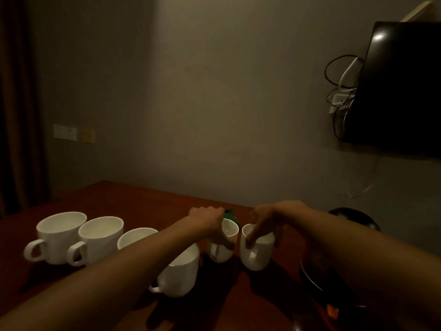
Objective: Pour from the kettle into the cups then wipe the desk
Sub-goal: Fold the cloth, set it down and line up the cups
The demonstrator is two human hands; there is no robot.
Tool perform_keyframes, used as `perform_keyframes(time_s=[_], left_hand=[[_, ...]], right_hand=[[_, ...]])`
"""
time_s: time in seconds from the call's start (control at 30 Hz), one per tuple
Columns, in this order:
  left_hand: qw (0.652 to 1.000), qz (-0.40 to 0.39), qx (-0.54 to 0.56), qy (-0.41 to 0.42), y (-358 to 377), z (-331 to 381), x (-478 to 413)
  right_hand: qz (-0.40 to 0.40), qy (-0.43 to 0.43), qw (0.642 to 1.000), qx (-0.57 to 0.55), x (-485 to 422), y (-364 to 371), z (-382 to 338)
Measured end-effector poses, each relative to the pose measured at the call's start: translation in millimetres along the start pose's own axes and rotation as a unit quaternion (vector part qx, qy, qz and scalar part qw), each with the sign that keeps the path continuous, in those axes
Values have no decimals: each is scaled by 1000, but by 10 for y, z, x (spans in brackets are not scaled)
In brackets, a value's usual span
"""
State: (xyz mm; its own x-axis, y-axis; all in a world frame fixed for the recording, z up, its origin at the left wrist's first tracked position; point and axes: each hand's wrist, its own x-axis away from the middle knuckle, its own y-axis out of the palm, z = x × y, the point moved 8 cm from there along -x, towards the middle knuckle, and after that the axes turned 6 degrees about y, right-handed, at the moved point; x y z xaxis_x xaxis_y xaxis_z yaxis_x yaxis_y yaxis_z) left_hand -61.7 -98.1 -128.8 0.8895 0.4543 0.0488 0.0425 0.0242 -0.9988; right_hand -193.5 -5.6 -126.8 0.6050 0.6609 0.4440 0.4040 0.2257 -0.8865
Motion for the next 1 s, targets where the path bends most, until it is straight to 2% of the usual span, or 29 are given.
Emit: perform_keyframes(time_s=[0.33,0.5,0.57,0.63,0.73,0.8,0.87,1.0], left_hand=[[1000,16,25,-3,-10,2,-72],[995,16,96,17,-138,-90,170],[991,-16,124,49,-240,-161,393],[986,-97,114,70,-290,-253,665],[977,-204,32,54,-254,-481,1074],[973,-225,13,56,-141,-552,1218],[981,-186,11,49,-29,-578,1239],[993,-85,-10,83,27,-514,1175]], right_hand=[[9,18,1000,23,194,-21,-76],[42,-10,997,60,231,-38,-98],[91,-49,992,78,305,-102,-189],[125,-90,986,63,404,-148,-329],[169,-152,973,51,560,-159,-611],[176,-188,965,45,595,-111,-804],[172,-195,964,64,578,-35,-939],[158,-126,970,138,474,57,-919]])
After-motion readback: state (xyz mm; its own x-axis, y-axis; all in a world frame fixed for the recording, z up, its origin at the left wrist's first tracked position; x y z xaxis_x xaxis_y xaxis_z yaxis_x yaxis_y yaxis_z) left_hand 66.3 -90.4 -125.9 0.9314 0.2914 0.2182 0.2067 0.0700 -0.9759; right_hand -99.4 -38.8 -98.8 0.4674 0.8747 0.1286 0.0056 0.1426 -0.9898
